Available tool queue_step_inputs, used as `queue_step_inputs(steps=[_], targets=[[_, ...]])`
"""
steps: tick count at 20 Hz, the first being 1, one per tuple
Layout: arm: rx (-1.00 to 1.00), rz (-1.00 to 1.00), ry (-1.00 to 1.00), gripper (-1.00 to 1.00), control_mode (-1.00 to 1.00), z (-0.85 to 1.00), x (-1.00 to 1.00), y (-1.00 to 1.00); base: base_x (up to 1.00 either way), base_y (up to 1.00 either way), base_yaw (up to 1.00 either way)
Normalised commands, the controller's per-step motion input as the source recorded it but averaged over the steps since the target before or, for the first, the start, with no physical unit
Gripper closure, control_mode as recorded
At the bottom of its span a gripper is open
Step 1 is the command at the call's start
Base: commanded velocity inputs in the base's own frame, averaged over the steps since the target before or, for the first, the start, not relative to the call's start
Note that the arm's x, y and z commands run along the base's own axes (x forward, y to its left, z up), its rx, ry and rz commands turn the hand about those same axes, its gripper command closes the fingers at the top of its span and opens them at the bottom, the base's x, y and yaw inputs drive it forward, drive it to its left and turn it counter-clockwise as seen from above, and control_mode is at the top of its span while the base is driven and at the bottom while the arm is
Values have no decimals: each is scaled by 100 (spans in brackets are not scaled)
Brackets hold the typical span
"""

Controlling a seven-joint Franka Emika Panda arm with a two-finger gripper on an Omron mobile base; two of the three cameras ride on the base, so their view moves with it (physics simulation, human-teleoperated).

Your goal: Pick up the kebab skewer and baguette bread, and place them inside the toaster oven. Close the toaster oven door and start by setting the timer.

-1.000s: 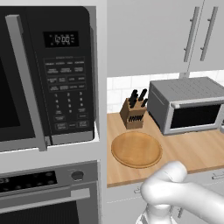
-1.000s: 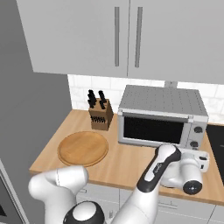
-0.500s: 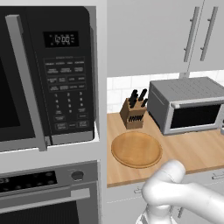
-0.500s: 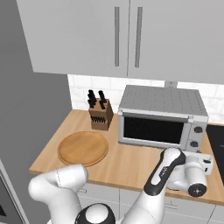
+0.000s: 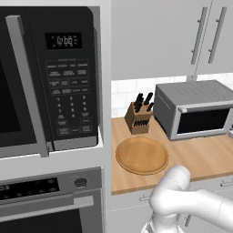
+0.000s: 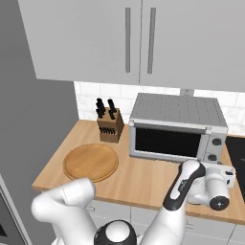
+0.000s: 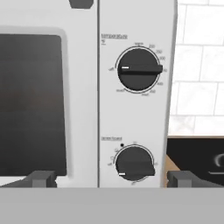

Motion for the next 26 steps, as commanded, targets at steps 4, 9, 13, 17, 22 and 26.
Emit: queue_step_inputs(steps=[4, 9, 13, 17, 22, 26], targets=[[0, 0, 0, -100, -100, -4, 25, -13, 0, 0, 0], [0, 0, 0, -100, -100, -8, 17, -12, 0, 0, 0], [0, 0, 0, -100, -100, -10, 3, -3, 0, 0, 0], [0, 0, 0, -100, -100, -8, 0, -1, 0, 0, 0], [0, 0, 0, -100, -100, -7, 20, 0, 0, 0, 0], [0, 0, 0, -100, -100, 0, 11, -1, 0, 0, 0]])
